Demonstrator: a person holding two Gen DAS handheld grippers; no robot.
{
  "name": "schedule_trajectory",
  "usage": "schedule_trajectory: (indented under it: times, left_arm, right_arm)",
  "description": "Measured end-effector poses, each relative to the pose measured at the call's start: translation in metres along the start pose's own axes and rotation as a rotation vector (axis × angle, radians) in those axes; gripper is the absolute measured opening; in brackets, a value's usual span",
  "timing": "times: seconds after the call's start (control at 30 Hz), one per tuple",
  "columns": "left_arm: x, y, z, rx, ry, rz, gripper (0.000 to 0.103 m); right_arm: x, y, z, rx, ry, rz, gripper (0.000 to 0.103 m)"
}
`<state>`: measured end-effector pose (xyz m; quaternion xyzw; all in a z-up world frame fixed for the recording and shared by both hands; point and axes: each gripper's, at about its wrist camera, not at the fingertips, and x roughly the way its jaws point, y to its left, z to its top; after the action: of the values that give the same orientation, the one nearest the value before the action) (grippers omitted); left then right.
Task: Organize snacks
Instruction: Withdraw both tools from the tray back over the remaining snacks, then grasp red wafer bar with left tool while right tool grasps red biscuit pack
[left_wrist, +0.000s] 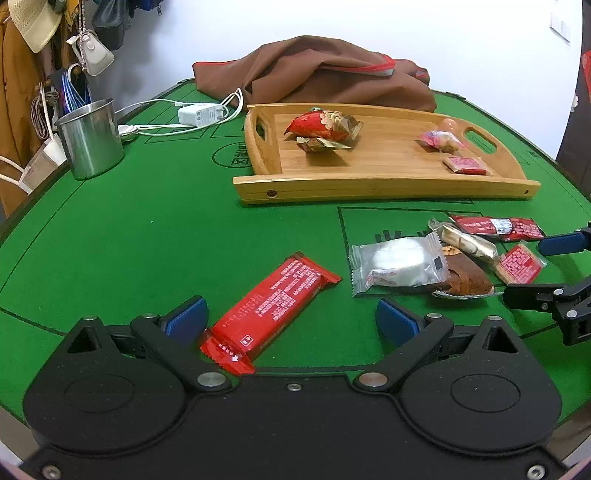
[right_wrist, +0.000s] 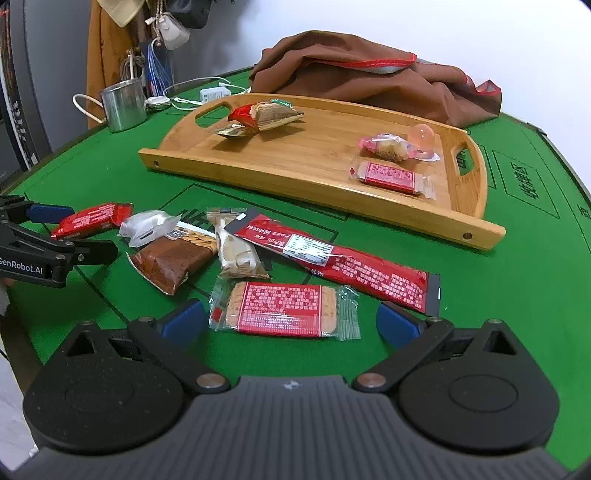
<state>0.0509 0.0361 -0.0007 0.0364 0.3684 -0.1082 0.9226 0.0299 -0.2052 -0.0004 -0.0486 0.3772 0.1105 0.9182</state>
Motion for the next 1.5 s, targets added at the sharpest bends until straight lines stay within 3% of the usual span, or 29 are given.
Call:
schedule_trajectory:
  times: [0.27, 0.43, 0.63, 0.87, 0.93, 1.5]
  left_arm:
    - [-0.002, -0.001, 0.001, 0.003, 0.002, 0.002, 0.091]
    - [-0.004, -0.002, 0.002, 0.007, 0.004, -0.004, 0.080]
    - [-0.007, -0.003, 0.003, 0.006, 0.000, -0.010, 0.060]
    - [-0.010, -0.002, 0.003, -0.002, 0.000, -0.003, 0.045]
    - [-0.011, -0.002, 0.003, -0.003, -0.001, -0.005, 0.034]
    - [-0.022, -0.002, 0.010, -0.031, -0.022, -0.034, 0.025]
  right_arm:
    - [0.002, 0.002, 0.000, -0.004, -0.012, -0.013, 0.103]
    - [0.001, 0.003, -0.001, -0.002, -0.020, -0.013, 0.102]
    - [-0.002, 0.007, -0.001, -0.005, -0.034, -0.008, 0.092]
    - [-0.005, 0.009, -0.001, 0.001, -0.042, -0.007, 0.077]
    - [-0.006, 0.008, -0.001, 0.006, -0.045, -0.011, 0.074]
    - [-0.031, -0.001, 0.005, 0.055, -0.095, -0.010, 0.068]
